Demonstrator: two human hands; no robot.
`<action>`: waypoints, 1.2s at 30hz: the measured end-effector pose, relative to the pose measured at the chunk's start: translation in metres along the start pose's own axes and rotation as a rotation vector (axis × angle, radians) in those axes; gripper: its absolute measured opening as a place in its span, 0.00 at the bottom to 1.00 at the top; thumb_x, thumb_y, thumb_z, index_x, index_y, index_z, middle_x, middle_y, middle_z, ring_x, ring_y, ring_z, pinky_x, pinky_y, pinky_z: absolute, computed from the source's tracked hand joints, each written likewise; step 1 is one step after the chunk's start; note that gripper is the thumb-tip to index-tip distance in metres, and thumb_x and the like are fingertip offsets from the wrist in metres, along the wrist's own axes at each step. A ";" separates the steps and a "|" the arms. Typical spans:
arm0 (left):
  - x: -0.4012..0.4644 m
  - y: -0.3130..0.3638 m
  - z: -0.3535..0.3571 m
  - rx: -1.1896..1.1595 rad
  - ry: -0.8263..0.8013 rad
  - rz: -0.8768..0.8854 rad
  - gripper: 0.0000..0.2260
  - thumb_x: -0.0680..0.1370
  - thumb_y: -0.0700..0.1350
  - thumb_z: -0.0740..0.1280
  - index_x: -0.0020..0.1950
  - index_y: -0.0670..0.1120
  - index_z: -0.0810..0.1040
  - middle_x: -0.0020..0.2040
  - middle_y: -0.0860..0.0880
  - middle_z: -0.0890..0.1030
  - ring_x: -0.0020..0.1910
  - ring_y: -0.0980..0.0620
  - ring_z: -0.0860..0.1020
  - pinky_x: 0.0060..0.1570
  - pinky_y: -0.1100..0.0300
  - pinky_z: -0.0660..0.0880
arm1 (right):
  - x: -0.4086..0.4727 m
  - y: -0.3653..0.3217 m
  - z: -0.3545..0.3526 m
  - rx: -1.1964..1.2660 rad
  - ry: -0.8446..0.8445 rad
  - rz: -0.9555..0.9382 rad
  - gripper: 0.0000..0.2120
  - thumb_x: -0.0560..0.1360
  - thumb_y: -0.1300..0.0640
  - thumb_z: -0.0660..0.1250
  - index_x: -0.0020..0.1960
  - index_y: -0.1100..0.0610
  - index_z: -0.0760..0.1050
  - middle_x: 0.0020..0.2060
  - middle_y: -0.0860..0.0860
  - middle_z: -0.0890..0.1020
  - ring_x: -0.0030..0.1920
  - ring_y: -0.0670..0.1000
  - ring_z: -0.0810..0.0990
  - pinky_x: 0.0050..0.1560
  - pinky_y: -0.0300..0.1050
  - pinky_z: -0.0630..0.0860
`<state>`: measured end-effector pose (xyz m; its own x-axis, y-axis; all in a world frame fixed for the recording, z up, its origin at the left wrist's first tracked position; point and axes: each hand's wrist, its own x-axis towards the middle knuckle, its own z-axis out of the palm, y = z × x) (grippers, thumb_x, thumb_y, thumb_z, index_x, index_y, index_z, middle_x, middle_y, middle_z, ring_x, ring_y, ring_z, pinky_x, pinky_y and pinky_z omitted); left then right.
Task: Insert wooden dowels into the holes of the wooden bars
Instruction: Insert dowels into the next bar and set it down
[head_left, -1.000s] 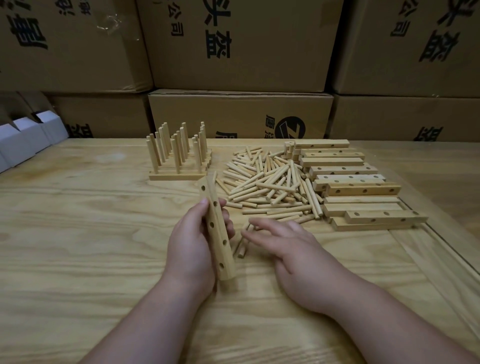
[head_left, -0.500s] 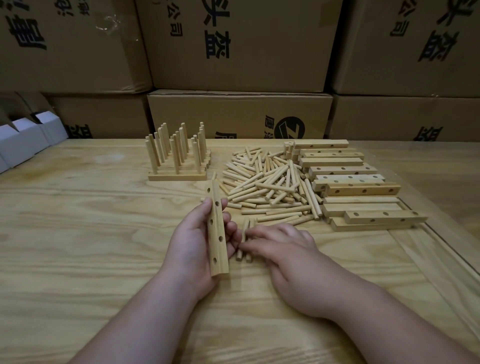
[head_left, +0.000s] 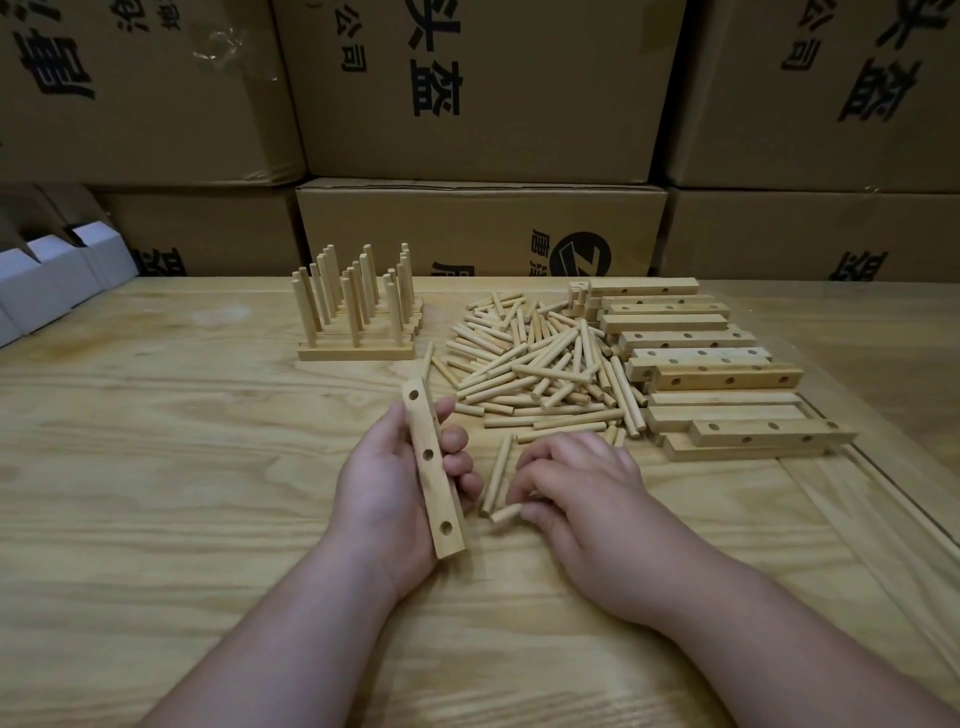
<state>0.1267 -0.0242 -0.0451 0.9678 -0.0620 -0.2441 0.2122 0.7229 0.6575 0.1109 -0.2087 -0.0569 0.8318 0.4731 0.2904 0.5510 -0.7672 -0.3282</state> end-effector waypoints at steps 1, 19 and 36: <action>0.000 0.000 0.000 0.000 -0.010 -0.001 0.18 0.84 0.55 0.55 0.56 0.44 0.79 0.33 0.49 0.73 0.26 0.53 0.68 0.29 0.58 0.70 | 0.001 -0.001 0.000 0.021 0.036 -0.001 0.04 0.80 0.50 0.62 0.52 0.41 0.72 0.53 0.36 0.72 0.60 0.41 0.66 0.60 0.41 0.58; -0.007 -0.008 0.002 0.263 -0.179 0.097 0.16 0.76 0.53 0.65 0.60 0.47 0.78 0.34 0.46 0.75 0.23 0.51 0.69 0.25 0.62 0.67 | 0.000 -0.003 -0.004 0.552 0.558 0.101 0.08 0.74 0.53 0.71 0.48 0.40 0.79 0.38 0.41 0.82 0.33 0.44 0.79 0.32 0.32 0.73; -0.012 -0.011 0.005 0.506 -0.146 0.151 0.06 0.81 0.44 0.65 0.51 0.41 0.78 0.39 0.43 0.83 0.29 0.51 0.79 0.27 0.60 0.77 | -0.001 0.000 -0.001 0.615 0.556 0.133 0.05 0.71 0.52 0.72 0.45 0.46 0.78 0.31 0.38 0.77 0.26 0.42 0.69 0.27 0.35 0.68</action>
<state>0.1138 -0.0348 -0.0456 0.9937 -0.1037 -0.0424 0.0730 0.3123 0.9472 0.1101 -0.2094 -0.0560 0.8267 -0.0110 0.5625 0.5232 -0.3527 -0.7758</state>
